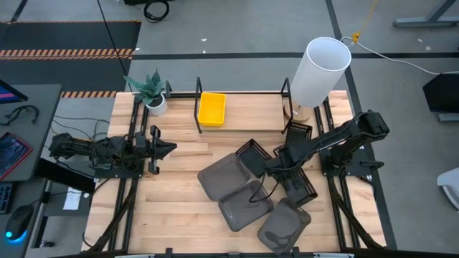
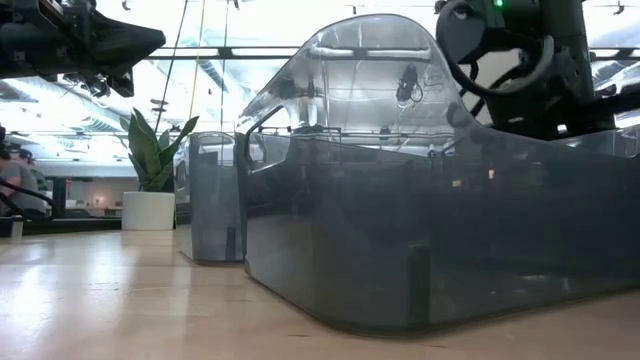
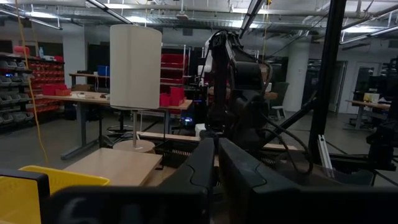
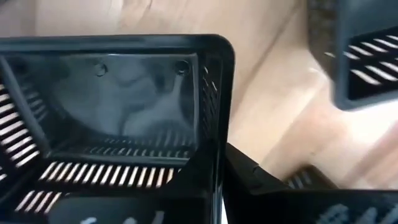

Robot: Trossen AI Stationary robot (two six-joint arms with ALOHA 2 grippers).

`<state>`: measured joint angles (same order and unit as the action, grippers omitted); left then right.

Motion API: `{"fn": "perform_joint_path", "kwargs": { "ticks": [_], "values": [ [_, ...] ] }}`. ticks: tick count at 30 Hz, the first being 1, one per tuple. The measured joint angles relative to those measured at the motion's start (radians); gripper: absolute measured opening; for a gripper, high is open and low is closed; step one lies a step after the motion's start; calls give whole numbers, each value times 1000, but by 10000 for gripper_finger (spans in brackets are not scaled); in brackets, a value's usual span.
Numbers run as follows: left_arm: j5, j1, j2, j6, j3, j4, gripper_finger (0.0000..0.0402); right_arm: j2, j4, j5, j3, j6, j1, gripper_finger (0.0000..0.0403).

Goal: Stack baskets on shelf by color
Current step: Stack the bottom right black bin on the left black bin

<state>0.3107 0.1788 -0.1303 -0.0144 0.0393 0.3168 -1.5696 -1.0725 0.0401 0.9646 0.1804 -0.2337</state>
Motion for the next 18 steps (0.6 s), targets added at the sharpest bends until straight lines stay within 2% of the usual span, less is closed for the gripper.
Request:
{"fn": "perform_joint_path", "kwargs": {
  "ticks": [10, 18],
  "values": [
    [0, 0, 0, 0, 0, 0, 33, 0, -135, 21, 122, 12, 8, 11],
    [0, 0, 0, 0, 0, 0, 30, 0, -256, 46, 286, 25, 27, 11]
  ]
}}
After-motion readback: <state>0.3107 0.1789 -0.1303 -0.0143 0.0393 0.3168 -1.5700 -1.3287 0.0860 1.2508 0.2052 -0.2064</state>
